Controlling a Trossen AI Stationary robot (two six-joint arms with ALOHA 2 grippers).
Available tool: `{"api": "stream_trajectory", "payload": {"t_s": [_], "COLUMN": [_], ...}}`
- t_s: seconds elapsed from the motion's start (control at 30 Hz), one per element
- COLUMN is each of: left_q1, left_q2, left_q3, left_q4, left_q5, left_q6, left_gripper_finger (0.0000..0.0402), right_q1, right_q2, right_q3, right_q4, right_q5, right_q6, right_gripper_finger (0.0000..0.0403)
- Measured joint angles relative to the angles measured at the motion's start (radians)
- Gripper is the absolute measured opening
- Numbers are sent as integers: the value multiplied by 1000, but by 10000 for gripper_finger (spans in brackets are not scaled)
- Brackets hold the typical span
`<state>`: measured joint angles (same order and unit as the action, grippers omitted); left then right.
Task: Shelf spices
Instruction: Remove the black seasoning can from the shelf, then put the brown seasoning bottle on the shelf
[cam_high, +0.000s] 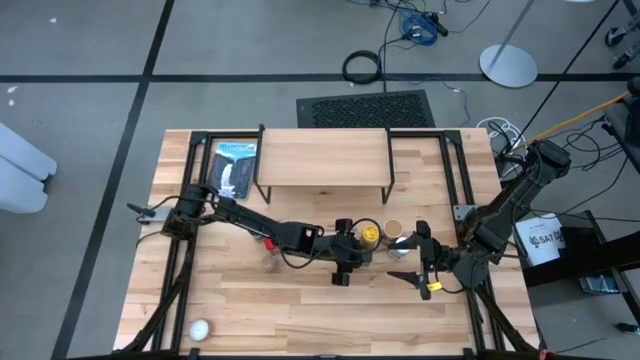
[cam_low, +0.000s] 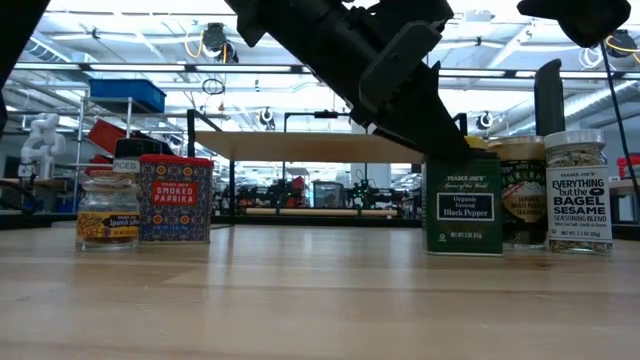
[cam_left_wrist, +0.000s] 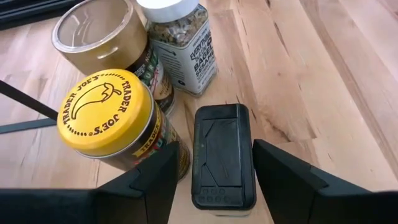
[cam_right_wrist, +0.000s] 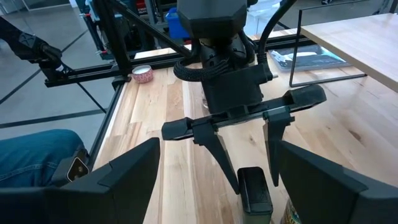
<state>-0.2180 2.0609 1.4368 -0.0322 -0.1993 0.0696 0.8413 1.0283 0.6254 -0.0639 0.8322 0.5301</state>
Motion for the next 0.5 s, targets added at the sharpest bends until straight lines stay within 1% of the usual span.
{"api": "stream_trajectory", "payload": {"t_s": [0.13, 0.5], "left_q1": [-9, -32], "left_q2": [-12, -110], "left_q3": [0, 0], "left_q4": [-2, -37], "left_q5": [-2, -23], "left_q6": [0, -2], "left_gripper_finger": [213, 213], "right_q1": [0, 0], "right_q2": [0, 0], "right_q3": [0, 0], "right_q4": [0, 0], "right_q5": [0, 0], "right_q6": [0, 3], "right_gripper_finger": [306, 306]}}
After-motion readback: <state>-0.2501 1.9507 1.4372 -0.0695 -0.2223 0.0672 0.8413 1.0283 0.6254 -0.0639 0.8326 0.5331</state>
